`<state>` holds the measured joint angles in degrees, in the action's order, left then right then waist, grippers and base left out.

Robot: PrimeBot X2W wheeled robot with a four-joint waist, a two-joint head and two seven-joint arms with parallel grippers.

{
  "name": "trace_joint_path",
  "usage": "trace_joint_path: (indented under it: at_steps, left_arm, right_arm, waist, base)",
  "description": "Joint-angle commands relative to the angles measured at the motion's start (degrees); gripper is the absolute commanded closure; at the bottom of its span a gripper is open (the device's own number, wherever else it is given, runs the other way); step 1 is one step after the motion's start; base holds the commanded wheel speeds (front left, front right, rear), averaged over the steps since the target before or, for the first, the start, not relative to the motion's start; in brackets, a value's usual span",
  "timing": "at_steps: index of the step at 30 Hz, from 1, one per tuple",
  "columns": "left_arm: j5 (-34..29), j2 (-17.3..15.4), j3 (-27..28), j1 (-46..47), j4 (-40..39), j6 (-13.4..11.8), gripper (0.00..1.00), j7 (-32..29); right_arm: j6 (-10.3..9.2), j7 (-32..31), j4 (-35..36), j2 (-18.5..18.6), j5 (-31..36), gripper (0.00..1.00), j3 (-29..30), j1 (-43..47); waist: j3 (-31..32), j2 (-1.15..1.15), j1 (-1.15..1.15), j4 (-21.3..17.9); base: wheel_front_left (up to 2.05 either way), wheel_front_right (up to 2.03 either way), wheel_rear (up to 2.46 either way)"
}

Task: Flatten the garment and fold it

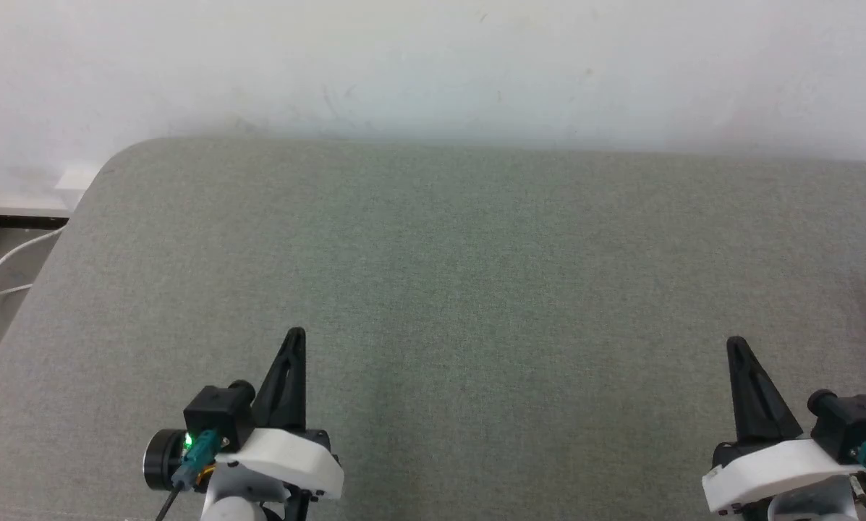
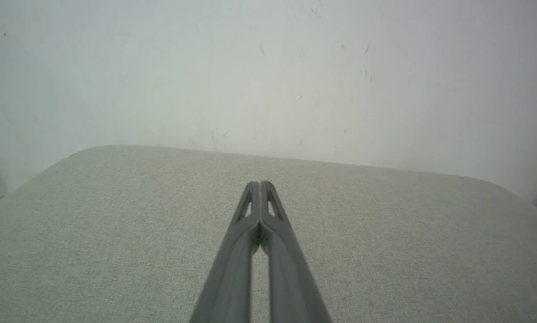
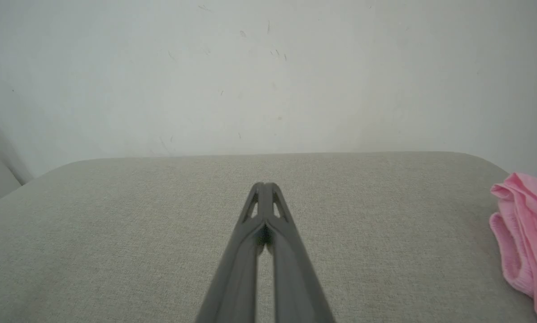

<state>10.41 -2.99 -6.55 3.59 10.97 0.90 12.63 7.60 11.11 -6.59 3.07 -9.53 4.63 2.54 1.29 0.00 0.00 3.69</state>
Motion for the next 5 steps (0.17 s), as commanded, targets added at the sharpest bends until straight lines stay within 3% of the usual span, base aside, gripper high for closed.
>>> trace_joint_path:
  at_steps: [1, 5]
  left_arm:
    - [-0.65, 0.02, 0.38, -0.55, -0.56, -0.14, 1.00, -0.24]
    - [-1.02, 0.02, 0.61, -0.67, -0.95, -0.17, 1.00, -0.71]
  right_arm:
    - [-0.02, -0.42, 0.42, -0.03, 0.65, 1.00, -0.26, -0.37]
    - [-0.02, -0.82, 0.65, -0.04, 0.99, 1.00, -0.42, -0.45]
  waist:
    - [-0.02, 0.00, 0.00, -0.05]
    - [-0.07, 0.00, 0.00, -0.19]
  base:
    - [0.00, 0.00, 0.00]
    - [0.00, 0.00, 0.00]
